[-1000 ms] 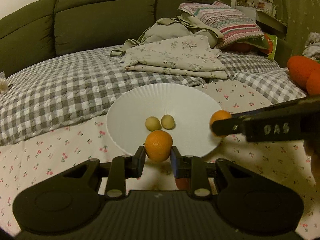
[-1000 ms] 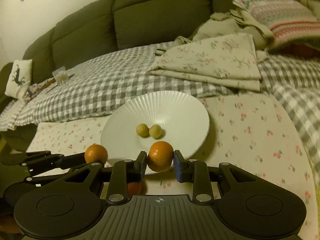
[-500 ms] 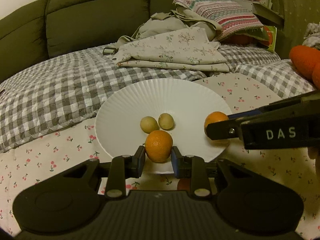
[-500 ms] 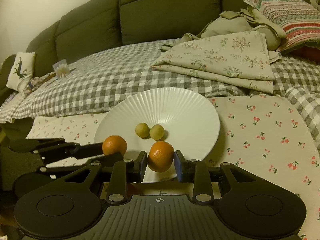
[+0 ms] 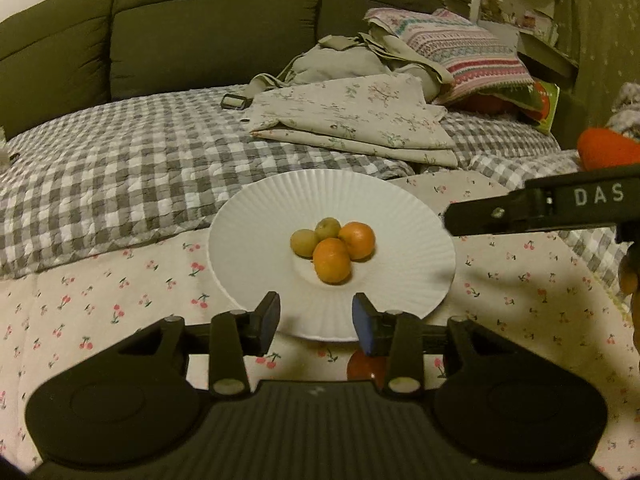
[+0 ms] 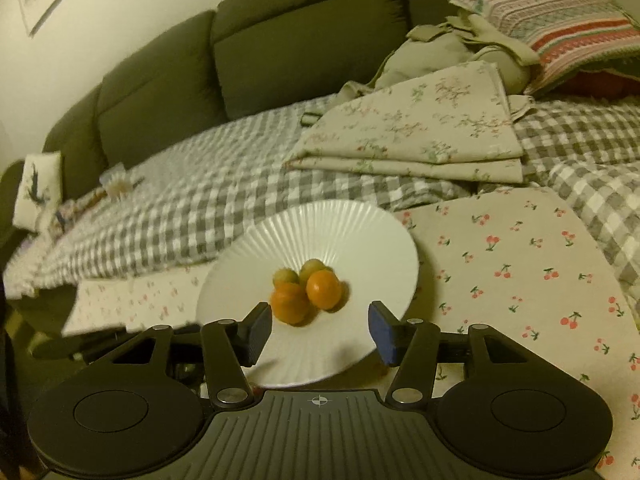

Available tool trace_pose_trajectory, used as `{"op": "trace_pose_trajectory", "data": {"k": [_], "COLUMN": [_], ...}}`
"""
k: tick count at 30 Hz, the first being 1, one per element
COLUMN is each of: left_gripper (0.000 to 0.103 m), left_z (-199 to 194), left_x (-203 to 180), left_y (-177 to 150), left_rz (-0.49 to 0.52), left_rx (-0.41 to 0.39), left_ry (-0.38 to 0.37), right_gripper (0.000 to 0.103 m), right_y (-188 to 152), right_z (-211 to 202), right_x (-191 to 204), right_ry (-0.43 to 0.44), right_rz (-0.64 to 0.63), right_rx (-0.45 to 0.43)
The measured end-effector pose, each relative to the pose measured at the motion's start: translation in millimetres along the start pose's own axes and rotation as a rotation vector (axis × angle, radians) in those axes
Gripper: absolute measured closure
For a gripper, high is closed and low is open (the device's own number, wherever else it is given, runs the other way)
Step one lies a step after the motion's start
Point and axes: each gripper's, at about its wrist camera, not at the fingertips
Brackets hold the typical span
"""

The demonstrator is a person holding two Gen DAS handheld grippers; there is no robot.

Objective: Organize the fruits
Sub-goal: 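Carry both tangerines over the white plate and release them beside the yellow fruits, then move both open tools back toward the remaining fruits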

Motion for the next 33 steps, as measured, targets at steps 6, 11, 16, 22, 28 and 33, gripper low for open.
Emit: {"op": "trace_pose_trajectory", "data": {"k": [6,11,16,22,28,33], "left_gripper": [0.059,0.058,0.058,0.058,0.058,0.058], "left_z": [-17.2,-29.0,-44.7,-60.6,-70.2,-72.2], "left_x": [5.4,3.4,4.3,-1.9,-14.1,-23.4], "left_y": [-4.6,-9.8,-15.9,-23.8,-36.1,-46.3], "left_rz": [-0.040,-0.045,-0.078,-0.098,-0.087,-0.061], "left_rx": [0.015,0.041,0.050,0.059,0.081,0.115], "left_ry": [0.001,0.007,-0.005,-0.032,-0.078,-0.127], "right_gripper": [0.046,0.042,0.040,0.035,0.035,0.035], "right_y": [5.1,1.3,-6.8,-10.8,-20.4,-31.1], "right_z": [-17.6,-28.3,-41.5,-55.4,-67.8,-78.7], "right_x": [0.2,0.1,4.5,11.2,5.4,-2.5], "right_ry": [-0.016,-0.021,-0.040,-0.008,-0.019,-0.005], "right_rz": [0.005,0.006,-0.014,-0.015,0.003,0.042], "right_rx": [-0.003,0.021,0.056,0.079,0.116,0.158]}}
Point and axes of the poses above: each gripper's, at about its wrist camera, not at the fingertips, and z roughly the way its jaws point, x to its left, y to its top, and after that the axes turned 15 degrees about z, right-handed
